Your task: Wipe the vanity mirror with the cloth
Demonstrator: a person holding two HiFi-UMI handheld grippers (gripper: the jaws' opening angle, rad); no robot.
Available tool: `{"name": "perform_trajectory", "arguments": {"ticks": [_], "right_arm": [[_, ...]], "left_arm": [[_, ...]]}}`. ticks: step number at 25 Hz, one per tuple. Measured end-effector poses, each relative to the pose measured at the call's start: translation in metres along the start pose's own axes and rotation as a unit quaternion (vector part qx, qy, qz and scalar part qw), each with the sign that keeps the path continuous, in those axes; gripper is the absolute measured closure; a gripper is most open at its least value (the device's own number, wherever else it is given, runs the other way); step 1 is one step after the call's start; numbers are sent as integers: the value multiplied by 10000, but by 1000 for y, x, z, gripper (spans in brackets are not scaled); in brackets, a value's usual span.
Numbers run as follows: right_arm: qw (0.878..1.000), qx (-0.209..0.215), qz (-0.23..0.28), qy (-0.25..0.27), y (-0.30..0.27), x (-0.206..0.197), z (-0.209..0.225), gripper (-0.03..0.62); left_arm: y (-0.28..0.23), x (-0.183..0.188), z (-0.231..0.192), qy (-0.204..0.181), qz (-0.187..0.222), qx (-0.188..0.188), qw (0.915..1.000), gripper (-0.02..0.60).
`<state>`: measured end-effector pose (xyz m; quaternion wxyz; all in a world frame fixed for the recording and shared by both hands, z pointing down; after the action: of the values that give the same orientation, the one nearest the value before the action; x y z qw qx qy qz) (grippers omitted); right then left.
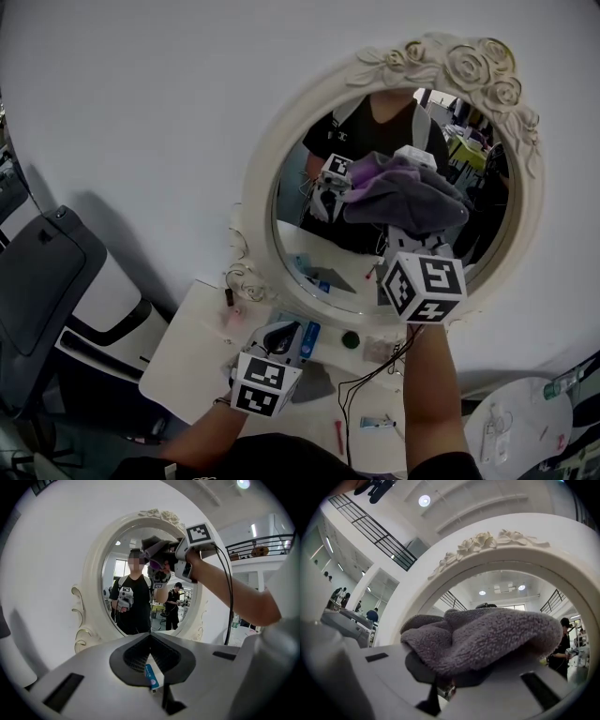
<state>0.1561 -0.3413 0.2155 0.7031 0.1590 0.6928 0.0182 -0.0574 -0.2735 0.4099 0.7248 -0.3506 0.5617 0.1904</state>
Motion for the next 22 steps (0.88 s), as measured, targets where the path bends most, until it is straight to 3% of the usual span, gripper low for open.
{"name": "perform_trajectory", "arguments": {"ticks": [8, 14, 18, 22], "right_arm": [[9940, -130, -1081, 27, 28, -108, -2, 563], [9796, -394, -1966, 148, 52, -197, 0, 565], [9687, -478, -2406, 386, 58, -226, -4, 563], [9521, -336, -3037, 129, 56, -232, -3, 563]], "left_arm": [[7, -1, 1, -23, 12, 57, 10000, 581], [18, -2, -3, -38, 26, 180, 9998, 581], [25, -5, -4, -44, -2, 228, 9997, 581], [30, -2, -3, -58, 40, 256, 9996, 581]]}}
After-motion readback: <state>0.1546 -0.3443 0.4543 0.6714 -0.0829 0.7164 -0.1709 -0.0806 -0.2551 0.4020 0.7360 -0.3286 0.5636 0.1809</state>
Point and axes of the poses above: the fingertips, and each gripper's own axes: y backward along the fingers, z to its right, x out of its top, the point moved 10 cm from there along y, backward along the fingers, and after that the axes turned 11 degrees about -y, right-handed, at the moved point
